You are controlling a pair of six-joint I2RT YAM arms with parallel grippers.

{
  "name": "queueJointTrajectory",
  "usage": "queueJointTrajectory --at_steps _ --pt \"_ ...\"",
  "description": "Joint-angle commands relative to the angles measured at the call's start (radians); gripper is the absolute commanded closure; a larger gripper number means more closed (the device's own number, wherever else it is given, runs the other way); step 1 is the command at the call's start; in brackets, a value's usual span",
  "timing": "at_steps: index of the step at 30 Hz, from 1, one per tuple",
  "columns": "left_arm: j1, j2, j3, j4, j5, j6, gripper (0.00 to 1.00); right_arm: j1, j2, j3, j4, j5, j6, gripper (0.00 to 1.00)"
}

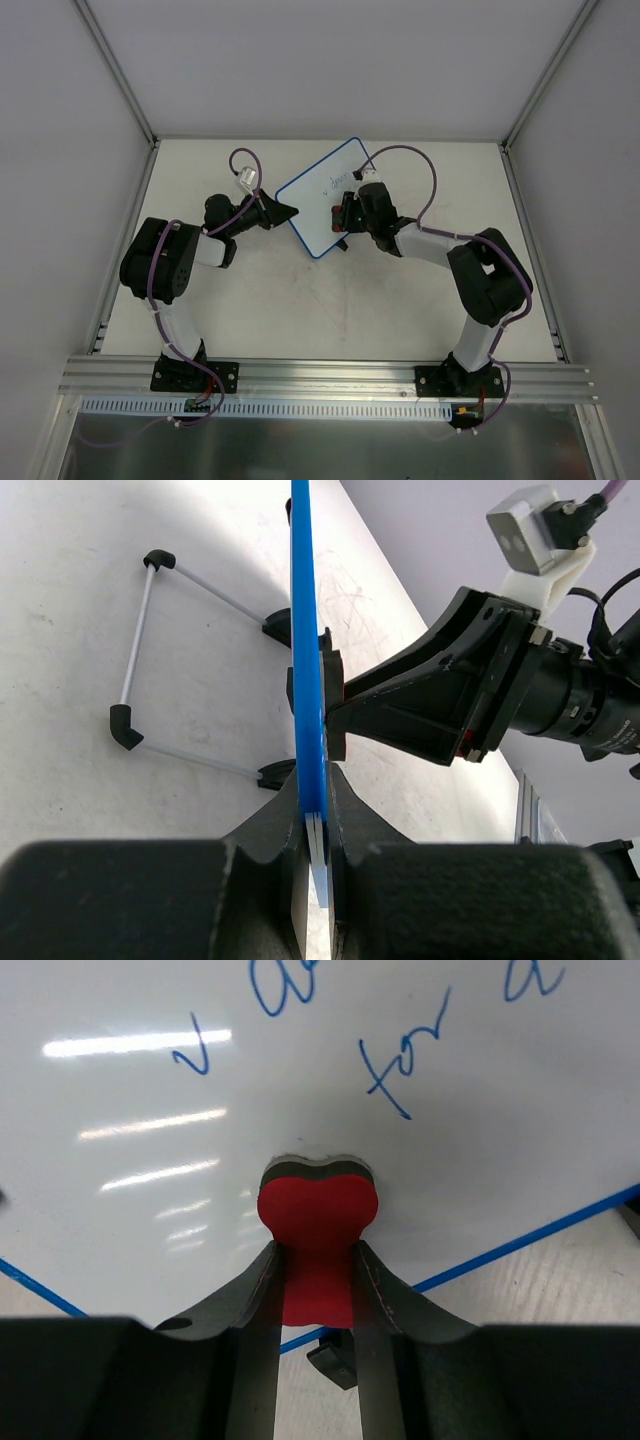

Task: Erase the whiteboard

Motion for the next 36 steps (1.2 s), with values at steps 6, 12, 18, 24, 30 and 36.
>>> queueJointTrajectory --at_steps 6,12,18,24,30,36 --pt "-0.036 -0.009 0.029 0.228 0.103 0.073 1.0 -0.01 0.027 -0.045 -0.126 0.167 0.179 1.0" --pt "-0.034 -0.009 0.031 0.227 0.108 0.071 1.0 -0.01 0.029 -0.004 -0.115 0.136 0.162 1.0" --pt "-0.036 -0.006 0.032 0.23 0.109 0.068 1.0 -0.009 0.04 0.108 -0.117 0.058 0.125 1.0" --pt "-0.036 -0.011 0.035 0.225 0.112 0.068 1.0 0.002 0.067 0.238 -0.178 0.032 0.079 1.0" --pt "-0.036 -0.012 0.037 0.217 0.117 0.071 1.0 0.014 0.122 0.378 -0.247 0.009 0.012 1.0" --pt "-0.036 -0.006 0.038 0.217 0.118 0.071 1.0 0.029 0.165 0.473 -0.268 -0.054 -0.027 1.0"
